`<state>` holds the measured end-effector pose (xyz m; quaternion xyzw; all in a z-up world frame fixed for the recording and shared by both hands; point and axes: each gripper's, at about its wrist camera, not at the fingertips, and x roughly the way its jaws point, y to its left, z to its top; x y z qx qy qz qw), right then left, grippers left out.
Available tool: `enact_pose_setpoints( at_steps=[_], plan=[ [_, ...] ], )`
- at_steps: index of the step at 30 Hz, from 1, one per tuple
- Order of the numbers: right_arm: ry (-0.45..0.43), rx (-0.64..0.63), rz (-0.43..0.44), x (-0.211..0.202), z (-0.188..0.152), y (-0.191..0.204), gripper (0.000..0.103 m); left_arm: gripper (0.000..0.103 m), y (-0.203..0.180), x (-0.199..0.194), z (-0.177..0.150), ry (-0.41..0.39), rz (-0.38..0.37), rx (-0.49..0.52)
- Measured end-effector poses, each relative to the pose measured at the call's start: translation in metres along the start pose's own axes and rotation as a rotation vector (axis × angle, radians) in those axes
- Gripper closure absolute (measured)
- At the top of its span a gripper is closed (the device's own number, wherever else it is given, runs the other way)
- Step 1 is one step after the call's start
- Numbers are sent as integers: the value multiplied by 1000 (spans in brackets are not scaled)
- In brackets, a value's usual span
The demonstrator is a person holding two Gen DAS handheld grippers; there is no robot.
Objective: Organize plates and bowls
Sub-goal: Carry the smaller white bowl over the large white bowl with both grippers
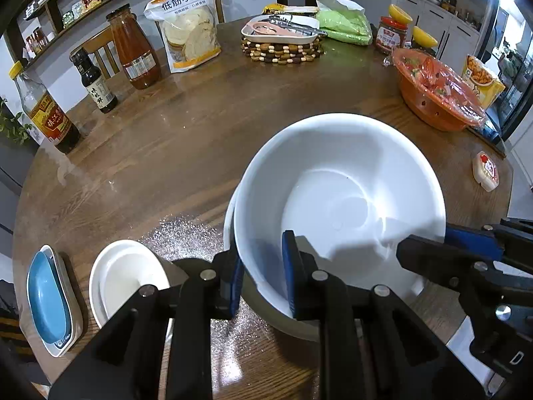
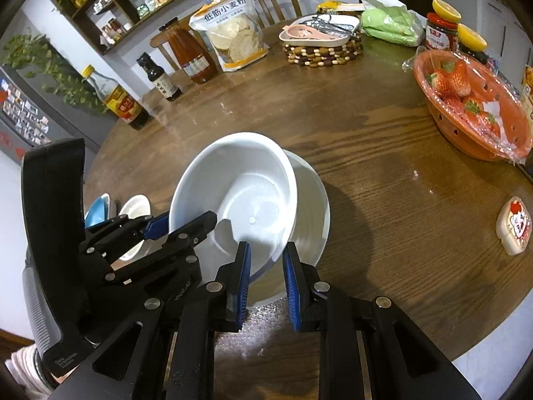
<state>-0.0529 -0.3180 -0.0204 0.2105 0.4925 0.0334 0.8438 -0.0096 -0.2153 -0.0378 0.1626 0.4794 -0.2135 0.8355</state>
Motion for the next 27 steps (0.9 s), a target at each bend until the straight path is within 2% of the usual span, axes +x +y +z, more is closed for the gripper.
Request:
enact_pose_setpoints(
  at_steps=[27],
  plan=[
    [1,6,-23,2,-6,-2,80,80,-9,7,-5,24,22,45]
  ],
)
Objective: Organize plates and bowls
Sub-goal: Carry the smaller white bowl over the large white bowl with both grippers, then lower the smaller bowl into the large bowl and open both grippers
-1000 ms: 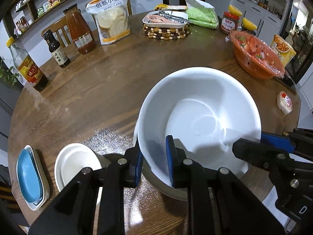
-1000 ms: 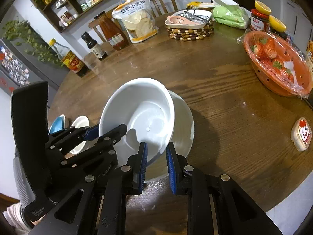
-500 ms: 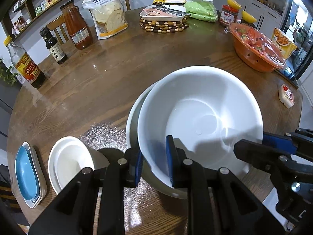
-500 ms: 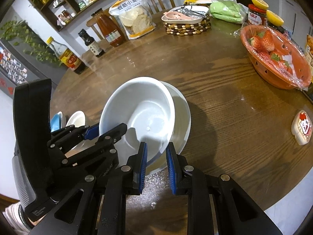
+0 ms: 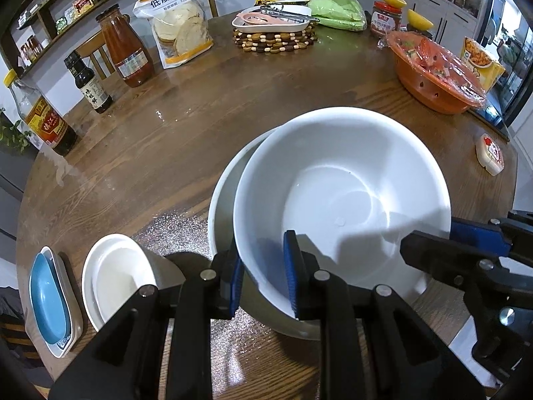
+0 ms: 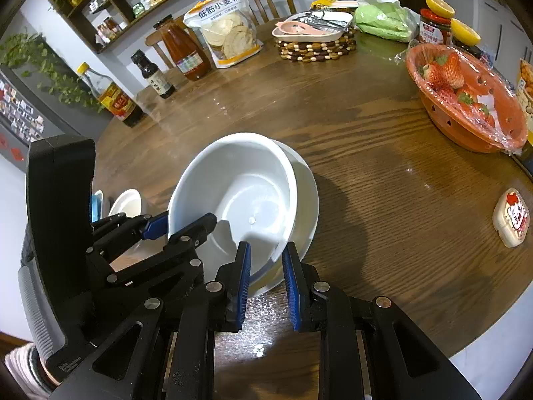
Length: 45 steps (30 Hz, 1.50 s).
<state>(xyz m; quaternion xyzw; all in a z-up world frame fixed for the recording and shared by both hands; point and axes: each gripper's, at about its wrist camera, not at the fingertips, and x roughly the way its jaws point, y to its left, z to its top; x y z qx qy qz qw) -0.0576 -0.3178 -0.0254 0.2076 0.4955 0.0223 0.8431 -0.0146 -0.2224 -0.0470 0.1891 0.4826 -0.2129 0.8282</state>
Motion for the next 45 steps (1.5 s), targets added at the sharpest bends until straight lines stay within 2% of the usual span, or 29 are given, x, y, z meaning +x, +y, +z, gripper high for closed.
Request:
enact_pose_setpoints(
  at_steps=[30,32,36,43,45],
  plan=[
    [-3,-4,-51,3,5,1,80,77,-1,4,5,8,-14,7],
    [-5,-6,-54,3,6,1,80,75,-2,4,5,3,-10,11],
    [-7,-7,-61,3,7,1,77,56,-2,2,4,-11,-4,21],
    [-18,4,-69,-1,9,-2,74,55,1,1,7,-14,-12,9],
    [-27,13,-69,-3,10,-4,61,51,2,-1,6,-19,-21,4]
  ],
)
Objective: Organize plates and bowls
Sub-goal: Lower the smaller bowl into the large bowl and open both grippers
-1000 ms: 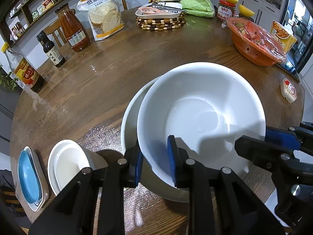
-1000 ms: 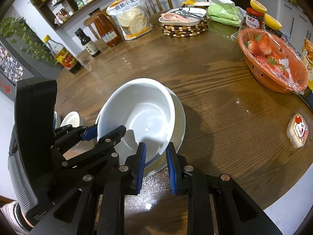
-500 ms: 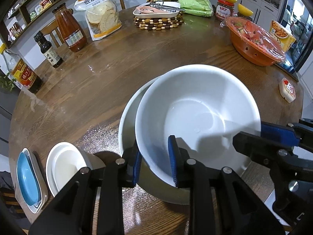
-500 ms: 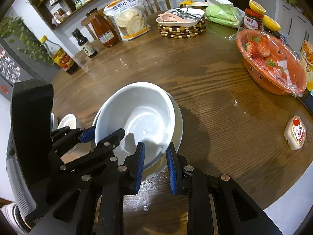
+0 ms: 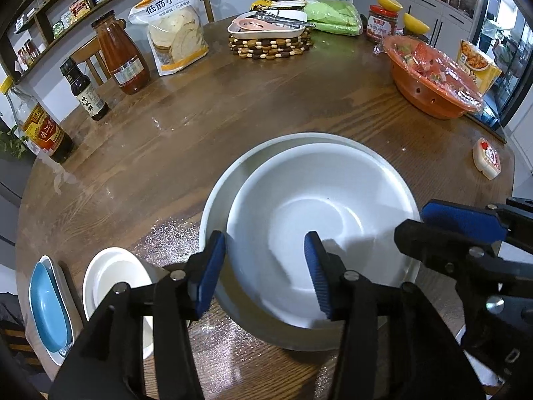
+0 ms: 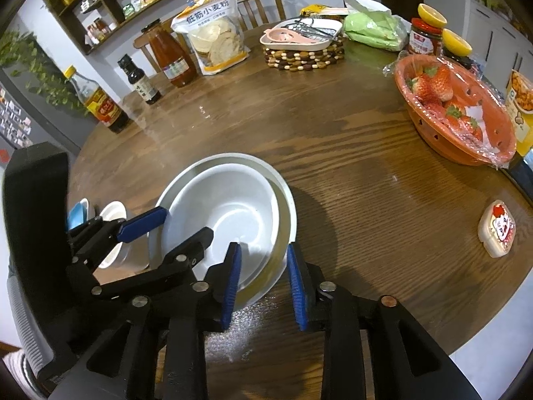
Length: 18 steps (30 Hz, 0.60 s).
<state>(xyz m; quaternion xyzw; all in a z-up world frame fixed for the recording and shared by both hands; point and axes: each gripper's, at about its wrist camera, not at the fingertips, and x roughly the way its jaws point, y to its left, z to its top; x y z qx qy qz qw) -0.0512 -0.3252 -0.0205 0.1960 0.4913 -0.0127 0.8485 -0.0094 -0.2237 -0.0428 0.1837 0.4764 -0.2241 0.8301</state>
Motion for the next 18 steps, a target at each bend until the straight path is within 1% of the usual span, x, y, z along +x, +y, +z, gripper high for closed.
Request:
enact_pose_setpoints(
  at_steps=[2,3,5,7,9,13,15,17,18],
  plan=[
    [-14,12,3,-3,1,-2,51,48,0,-3,0,-7,-6,-4],
    [-20,16,5,-4,1,-2,49,46,0,-4,0,-11,-8,-4],
    [-29,23,10,-7,3,-3,49,43,-1,-9,1,-23,-10,-6],
    [-40,35,17,-9,4,-4,48,33,0,-13,1,-37,-4,-6],
    [-52,53,35,-11,5,-6,48,31,2,-19,2,-55,-1,-14],
    [-73,75,64,-16,7,-8,48,24,8,-28,4,-80,6,-35],
    [-76,81,83,-17,8,-8,48,23,11,-34,4,-95,10,-44],
    [-74,83,99,-17,9,-6,47,20,15,-39,5,-104,14,-58],
    [-75,81,104,-17,9,-5,47,16,18,-42,4,-109,14,-68]
  ],
)
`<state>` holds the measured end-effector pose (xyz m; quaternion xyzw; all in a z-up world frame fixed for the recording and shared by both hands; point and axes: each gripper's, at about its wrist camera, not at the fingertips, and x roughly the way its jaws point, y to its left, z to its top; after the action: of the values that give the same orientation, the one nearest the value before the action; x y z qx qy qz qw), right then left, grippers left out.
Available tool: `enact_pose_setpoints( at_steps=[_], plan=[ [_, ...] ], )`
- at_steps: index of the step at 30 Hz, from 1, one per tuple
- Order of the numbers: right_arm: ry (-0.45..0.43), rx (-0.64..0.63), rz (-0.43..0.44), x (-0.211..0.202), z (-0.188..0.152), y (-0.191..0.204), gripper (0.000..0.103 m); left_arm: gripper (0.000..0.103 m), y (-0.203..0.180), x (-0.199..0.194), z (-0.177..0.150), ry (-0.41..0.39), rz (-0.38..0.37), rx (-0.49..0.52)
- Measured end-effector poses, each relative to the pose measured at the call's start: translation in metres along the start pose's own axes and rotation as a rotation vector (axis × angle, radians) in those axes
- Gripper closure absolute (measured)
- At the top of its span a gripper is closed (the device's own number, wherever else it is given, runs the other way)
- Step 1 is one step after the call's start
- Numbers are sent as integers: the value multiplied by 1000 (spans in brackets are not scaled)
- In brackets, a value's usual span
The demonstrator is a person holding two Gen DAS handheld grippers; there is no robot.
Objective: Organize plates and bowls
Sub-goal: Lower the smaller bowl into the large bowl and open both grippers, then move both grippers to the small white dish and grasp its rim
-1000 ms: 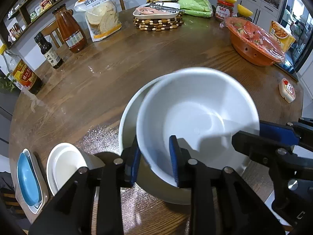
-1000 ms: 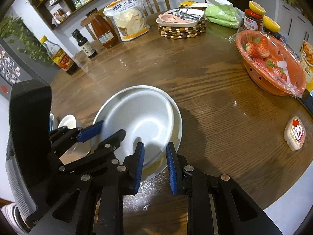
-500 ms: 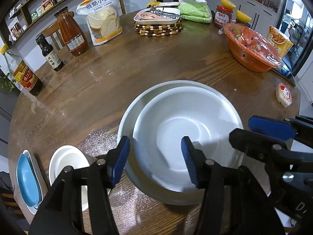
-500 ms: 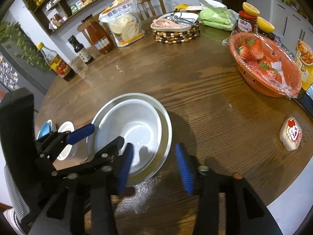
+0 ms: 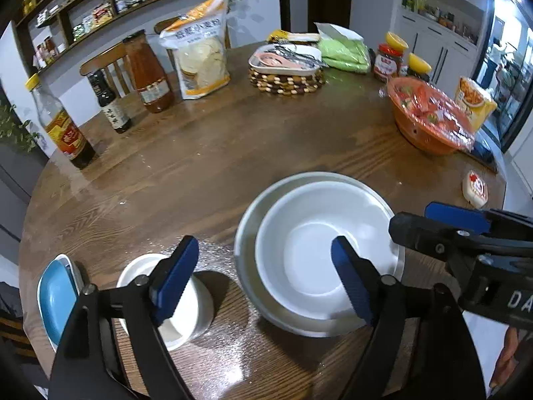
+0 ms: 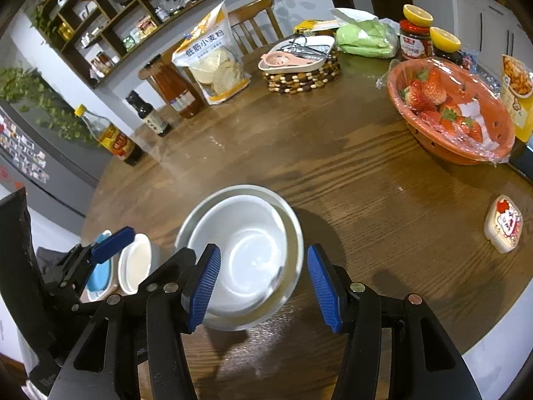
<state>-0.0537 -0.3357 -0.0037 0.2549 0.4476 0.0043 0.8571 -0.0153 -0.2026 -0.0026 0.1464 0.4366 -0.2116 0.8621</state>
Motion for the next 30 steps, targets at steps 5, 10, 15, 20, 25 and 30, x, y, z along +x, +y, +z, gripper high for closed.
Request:
enact_pose_setpoints(
  at_steps=[5,10,15,20,25,30],
  plan=[
    [9,-22,34,3,2,11,42,9,17,-12,-1,-17,10,-57],
    [13,-51,53,6,5,23,42,7,37,-18,-5,-14,24,-114],
    [28,-80,74,12,6,36,42,4,63,-27,-12,-17,52,-184],
    [63,-131,102,23,5,55,42,4,100,-32,-27,1,98,-276],
    [102,-200,121,36,1,79,42,4,134,-32,-44,36,134,-369],
    [149,-267,134,52,-2,103,42,4,146,-26,-59,74,154,-386]
  ],
)
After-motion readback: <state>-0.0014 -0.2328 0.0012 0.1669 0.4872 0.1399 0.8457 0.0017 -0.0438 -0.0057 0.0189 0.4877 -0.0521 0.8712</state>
